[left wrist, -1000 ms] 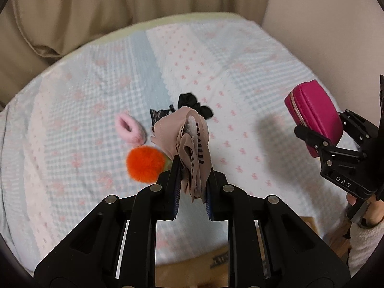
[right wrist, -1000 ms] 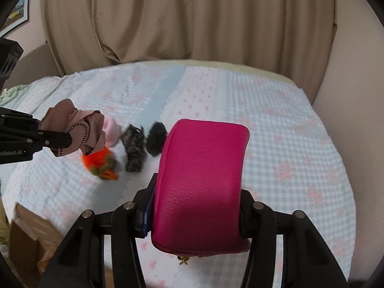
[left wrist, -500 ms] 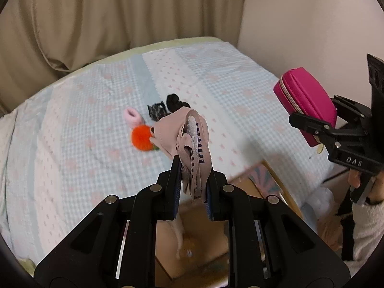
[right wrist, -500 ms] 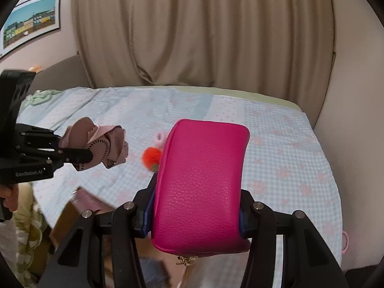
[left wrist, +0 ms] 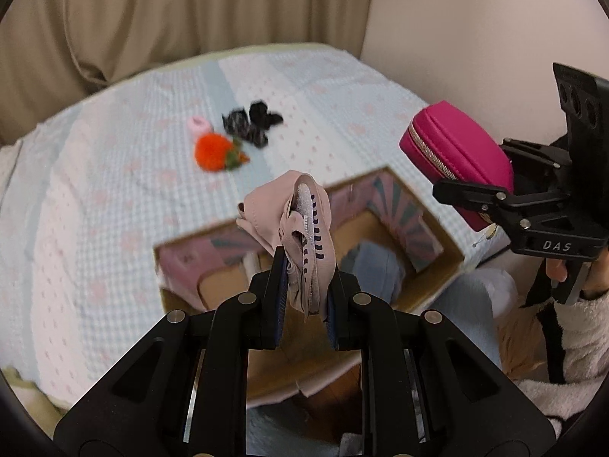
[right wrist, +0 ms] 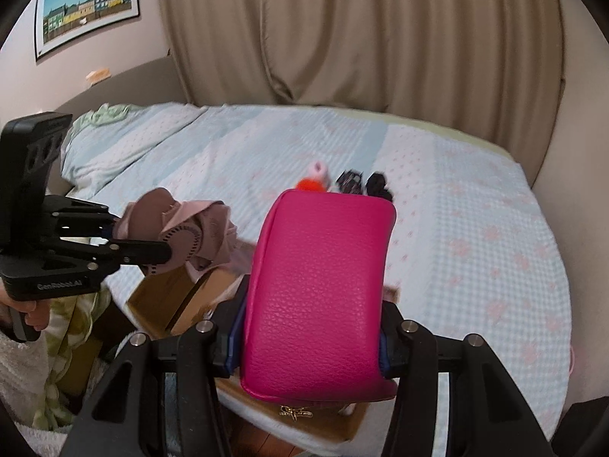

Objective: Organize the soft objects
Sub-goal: 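Carry pink mask with left tool while right tool carries magenta pouch into box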

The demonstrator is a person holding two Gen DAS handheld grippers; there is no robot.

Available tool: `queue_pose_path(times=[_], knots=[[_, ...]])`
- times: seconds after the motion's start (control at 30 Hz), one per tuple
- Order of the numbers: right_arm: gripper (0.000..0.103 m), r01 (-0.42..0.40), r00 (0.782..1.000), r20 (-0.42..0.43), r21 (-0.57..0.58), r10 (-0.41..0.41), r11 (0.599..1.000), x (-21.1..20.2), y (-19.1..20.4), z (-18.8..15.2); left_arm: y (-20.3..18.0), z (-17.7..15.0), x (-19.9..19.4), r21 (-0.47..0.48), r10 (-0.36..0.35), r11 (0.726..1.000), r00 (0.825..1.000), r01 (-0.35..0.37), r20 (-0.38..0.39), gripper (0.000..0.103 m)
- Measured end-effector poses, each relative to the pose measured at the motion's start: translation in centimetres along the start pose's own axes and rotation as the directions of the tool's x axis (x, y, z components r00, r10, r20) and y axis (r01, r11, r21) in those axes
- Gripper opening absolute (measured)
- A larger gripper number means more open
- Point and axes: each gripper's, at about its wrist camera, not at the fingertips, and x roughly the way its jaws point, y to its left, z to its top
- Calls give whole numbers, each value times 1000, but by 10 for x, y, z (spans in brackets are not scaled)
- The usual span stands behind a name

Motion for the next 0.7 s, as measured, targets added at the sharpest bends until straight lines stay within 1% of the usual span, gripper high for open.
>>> queue_pose_path(times=[0.17, 0.23, 0.33, 0.53, 0.7], knots=[[48, 0, 999, -50, -7, 0, 1000, 24, 5, -15, 9, -29, 29, -38, -11, 999, 999, 9, -51, 15], [48, -5, 997, -74, 4, 5, 1000, 35, 2, -20, 15, -36, 42, -60, -7, 998, 997, 2, -72, 15], [48, -8, 994, -105, 9, 9, 1000, 50, 1, -25, 24, -42, 60, -95, -20, 995, 995, 10, -100, 15], [48, -4, 988, -154, 7, 5, 1000, 68, -3, -30, 30, -44, 77, -93, -1, 996, 990, -12, -138, 15], [48, 1, 978, -210, 17, 2, 1000, 87, -9, -32, 33, -41, 95, -79, 13, 996, 982, -28, -186, 15]])
